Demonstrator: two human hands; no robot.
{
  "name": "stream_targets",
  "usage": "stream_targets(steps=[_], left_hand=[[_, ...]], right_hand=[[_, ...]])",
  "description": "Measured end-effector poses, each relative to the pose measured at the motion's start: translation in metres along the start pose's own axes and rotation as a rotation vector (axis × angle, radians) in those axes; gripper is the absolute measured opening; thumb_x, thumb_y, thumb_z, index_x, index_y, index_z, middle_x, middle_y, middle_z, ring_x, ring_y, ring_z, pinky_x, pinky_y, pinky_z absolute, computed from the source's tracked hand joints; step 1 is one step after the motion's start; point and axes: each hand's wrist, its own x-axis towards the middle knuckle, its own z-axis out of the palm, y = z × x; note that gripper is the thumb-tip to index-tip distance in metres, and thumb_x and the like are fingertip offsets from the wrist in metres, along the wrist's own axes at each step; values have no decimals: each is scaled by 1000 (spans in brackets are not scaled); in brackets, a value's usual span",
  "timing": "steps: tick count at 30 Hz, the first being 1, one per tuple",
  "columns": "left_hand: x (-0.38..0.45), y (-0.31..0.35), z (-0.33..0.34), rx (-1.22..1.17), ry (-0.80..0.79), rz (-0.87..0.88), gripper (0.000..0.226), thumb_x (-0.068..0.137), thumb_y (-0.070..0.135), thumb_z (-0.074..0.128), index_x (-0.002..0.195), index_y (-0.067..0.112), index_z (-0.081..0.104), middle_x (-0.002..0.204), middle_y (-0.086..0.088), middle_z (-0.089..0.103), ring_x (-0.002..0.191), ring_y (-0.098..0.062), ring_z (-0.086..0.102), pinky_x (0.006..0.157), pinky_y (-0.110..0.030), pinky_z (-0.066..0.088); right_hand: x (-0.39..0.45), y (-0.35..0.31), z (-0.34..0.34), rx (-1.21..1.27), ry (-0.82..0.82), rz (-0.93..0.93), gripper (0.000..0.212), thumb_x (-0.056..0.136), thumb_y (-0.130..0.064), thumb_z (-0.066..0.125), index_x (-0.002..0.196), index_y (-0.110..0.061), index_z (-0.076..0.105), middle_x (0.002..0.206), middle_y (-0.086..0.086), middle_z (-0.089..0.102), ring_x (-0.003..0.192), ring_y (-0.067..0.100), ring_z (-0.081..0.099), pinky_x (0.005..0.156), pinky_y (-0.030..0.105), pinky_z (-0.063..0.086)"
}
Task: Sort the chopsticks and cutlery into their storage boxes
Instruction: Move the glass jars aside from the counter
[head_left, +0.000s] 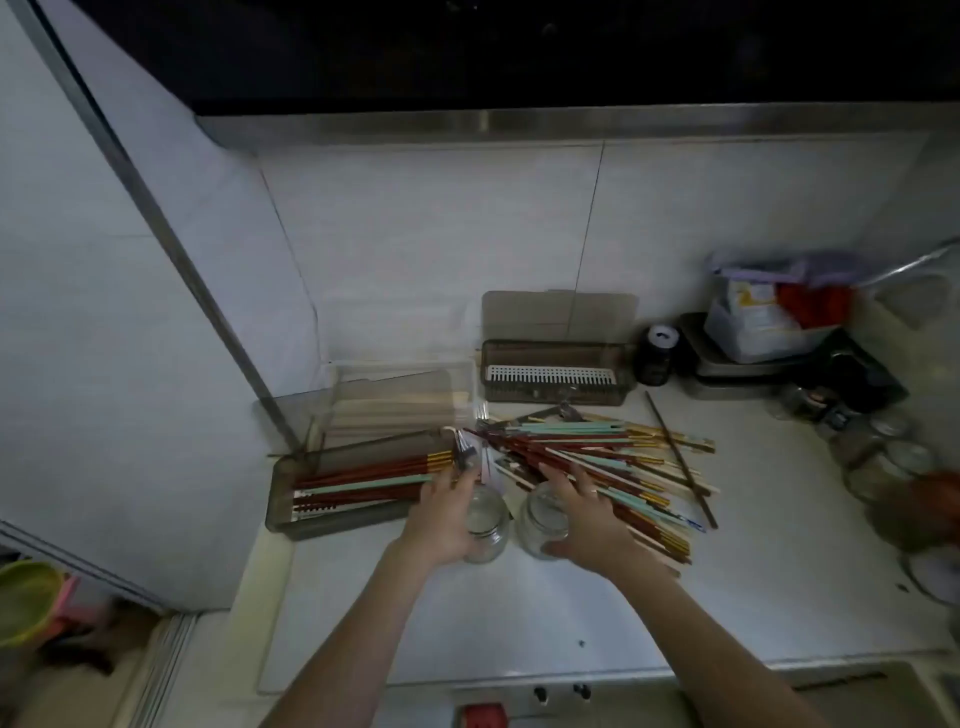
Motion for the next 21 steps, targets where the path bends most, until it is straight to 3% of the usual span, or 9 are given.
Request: stream_targets(steps=[4, 7, 13, 17, 21], left_hand=[[10, -3, 8, 80, -42, 21, 103, 62, 35, 82, 143, 37, 18, 152, -5, 17, 136, -33, 21, 105, -49, 37], [14, -5, 15, 200, -27, 12, 101, 60, 41, 82, 139, 36, 21, 146, -7, 22, 134, -31, 22, 98, -49, 42], [9, 13, 19, 538, 206, 61, 96, 62, 59, 72, 138, 21, 27, 132, -6, 29, 122, -27, 29, 97, -39, 30], [6, 19, 17, 504, 243, 141, 92, 67, 57, 67, 140, 17, 28, 140, -7, 27, 126, -27, 26, 104, -36, 24], [9, 42, 5, 303, 244, 292, 86, 66, 51, 72, 135, 19, 33, 144, -1, 32, 131, -22, 29, 109, -33, 27]], right_hand=[[10, 1, 11, 38, 14, 60, 107, 68, -37, 81, 145, -44, 7, 157, 1, 5, 138, 37, 24, 107, 52, 35], [18, -1, 18, 68, 50, 50, 97, 63, -35, 84, 136, -41, 21, 138, 5, 29, 124, 34, 43, 96, 46, 48], [17, -2, 13, 73, 71, 41, 86, 60, -35, 85, 127, -38, 31, 124, 2, 37, 104, 25, 53, 80, 34, 54], [5, 7, 2, 190, 110, 36, 82, 58, -34, 85, 122, -42, 34, 119, -2, 41, 100, 16, 51, 79, 28, 53], [-14, 34, -29, 321, 175, 31, 82, 57, -39, 85, 122, -43, 36, 120, -8, 44, 102, 12, 51, 80, 25, 50]])
